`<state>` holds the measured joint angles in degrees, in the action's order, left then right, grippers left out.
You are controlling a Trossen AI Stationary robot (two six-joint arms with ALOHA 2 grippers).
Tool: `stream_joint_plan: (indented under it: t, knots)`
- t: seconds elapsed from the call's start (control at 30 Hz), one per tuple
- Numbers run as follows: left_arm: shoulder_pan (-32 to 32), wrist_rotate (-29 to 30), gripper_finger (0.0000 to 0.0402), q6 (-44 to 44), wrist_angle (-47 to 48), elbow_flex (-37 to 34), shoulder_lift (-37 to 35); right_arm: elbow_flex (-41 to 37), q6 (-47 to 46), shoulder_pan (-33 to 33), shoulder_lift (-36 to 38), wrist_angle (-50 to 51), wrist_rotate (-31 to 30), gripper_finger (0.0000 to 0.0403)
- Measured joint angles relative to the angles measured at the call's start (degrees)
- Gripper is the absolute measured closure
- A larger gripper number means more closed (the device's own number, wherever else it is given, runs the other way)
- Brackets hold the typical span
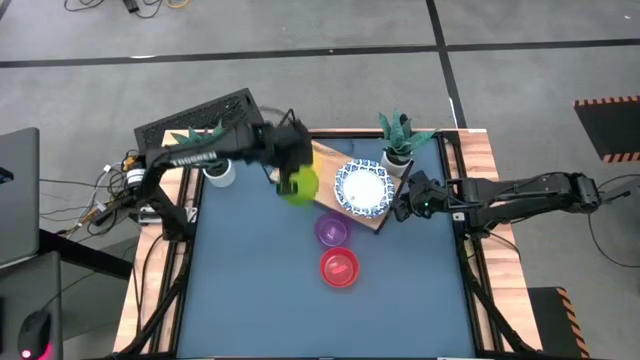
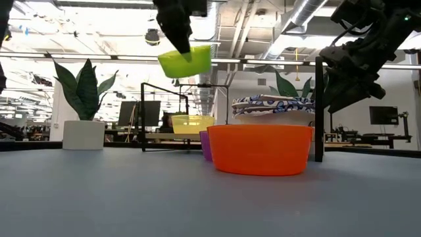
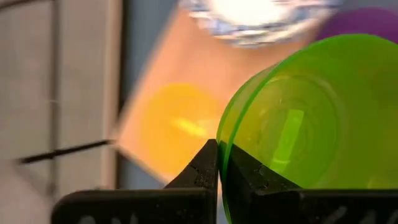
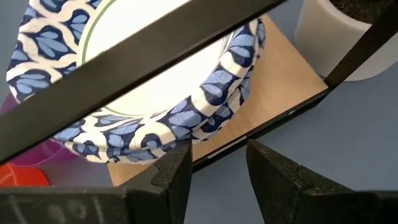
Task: Place and stack bowls onto a shelf
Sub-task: Stack the green bowl on top of the yellow bowl on the shelf
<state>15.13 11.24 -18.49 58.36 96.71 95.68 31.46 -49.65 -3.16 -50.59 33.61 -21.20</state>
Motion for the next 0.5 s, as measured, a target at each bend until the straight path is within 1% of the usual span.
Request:
stream_joint_plan:
  t: [0.2, 0.33, 0.43, 0.5]
  knots:
    - [11.8, -0.9, 0.0401, -14.3, -7.6, 0.3, 0.1, 0.0, -5.2, 0.0, 0.0, 0.0, -1.1, 0.0225]
    - [18.2, -5.2, 0.0401, -20.8, -12.1, 0.3, 1.2, 0.0, -8.1, 0.0, 0.0, 0.0, -1.2, 0.0225]
    - [20.8, -7.7, 0.0401, -23.7, -15.3, 0.3, 3.0, 0.0, -9.5, 0.0, -0.1, -0.1, -1.4, 0.0225]
    - [21.8, -9.0, 0.0401, -25.3, -14.8, 0.3, 4.2, 0.0, -9.5, 0.0, -0.1, -0.2, -1.4, 0.0225]
